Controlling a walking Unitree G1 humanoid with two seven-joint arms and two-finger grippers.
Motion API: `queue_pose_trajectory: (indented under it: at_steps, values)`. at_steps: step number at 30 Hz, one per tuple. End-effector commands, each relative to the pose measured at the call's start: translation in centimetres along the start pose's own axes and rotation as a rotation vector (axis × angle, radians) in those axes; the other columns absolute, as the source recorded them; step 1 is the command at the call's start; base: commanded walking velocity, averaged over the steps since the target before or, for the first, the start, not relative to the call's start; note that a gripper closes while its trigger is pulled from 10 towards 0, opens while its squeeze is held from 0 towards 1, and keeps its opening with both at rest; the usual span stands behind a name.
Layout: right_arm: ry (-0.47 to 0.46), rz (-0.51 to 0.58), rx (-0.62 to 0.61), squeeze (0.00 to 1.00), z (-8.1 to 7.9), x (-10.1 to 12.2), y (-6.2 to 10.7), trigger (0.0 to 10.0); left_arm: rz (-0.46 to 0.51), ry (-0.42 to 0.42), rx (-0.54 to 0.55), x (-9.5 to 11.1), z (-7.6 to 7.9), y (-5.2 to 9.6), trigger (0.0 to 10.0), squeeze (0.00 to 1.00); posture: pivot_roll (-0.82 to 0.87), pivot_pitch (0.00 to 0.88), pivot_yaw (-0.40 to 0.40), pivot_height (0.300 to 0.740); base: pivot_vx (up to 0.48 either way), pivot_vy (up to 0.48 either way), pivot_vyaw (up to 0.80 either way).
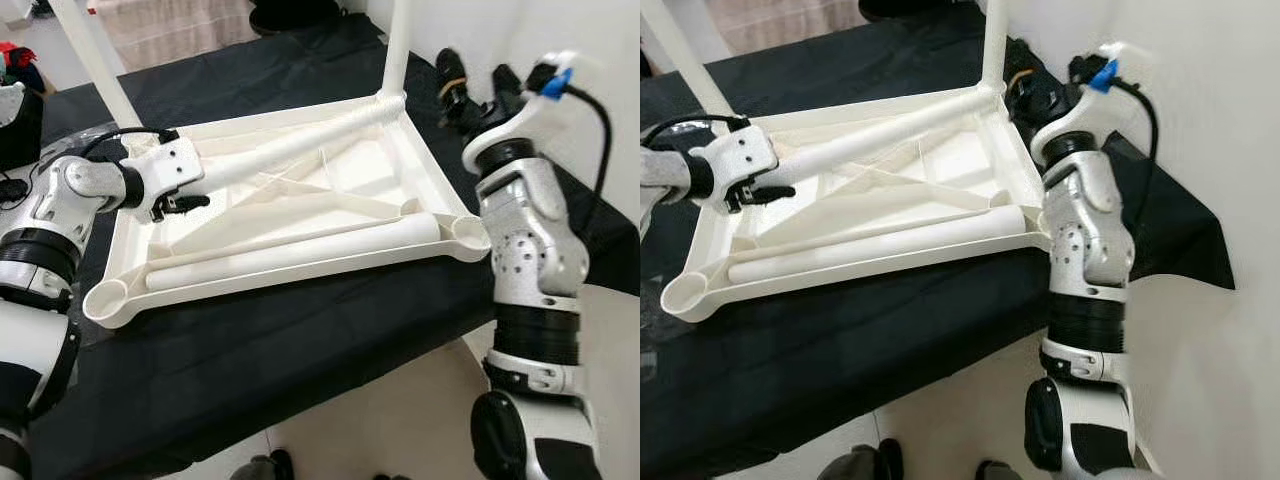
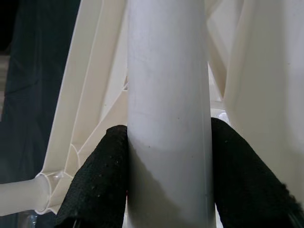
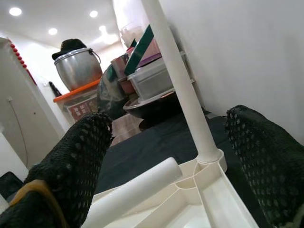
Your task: Building children table
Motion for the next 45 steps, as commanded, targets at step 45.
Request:
queue_pose_trajectory:
  at_steps: [45]
  values:
    - [-0.386, -0.274, 0.585, 0.0, -10.8, -6.2, 6.3, 10.0, 0.538, 0.468, 0.287, 11.8, 11.0, 2.9, 10.0, 0.0, 0.07, 0.149, -0.019, 0.74, 0.0, 0.0, 0.0]
Point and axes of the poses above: a point about 5 cm out from each wrist's last joint towards the gripper, its own y axis pointing back from the gripper into the wrist, its own x axis along the axis of the wrist's last joint, z = x × y, the point moved 6 cm from there along -y, pointing out of the wrist towards the gripper, and after that the axes turned 5 degrees about y, right-handed, at the moved point
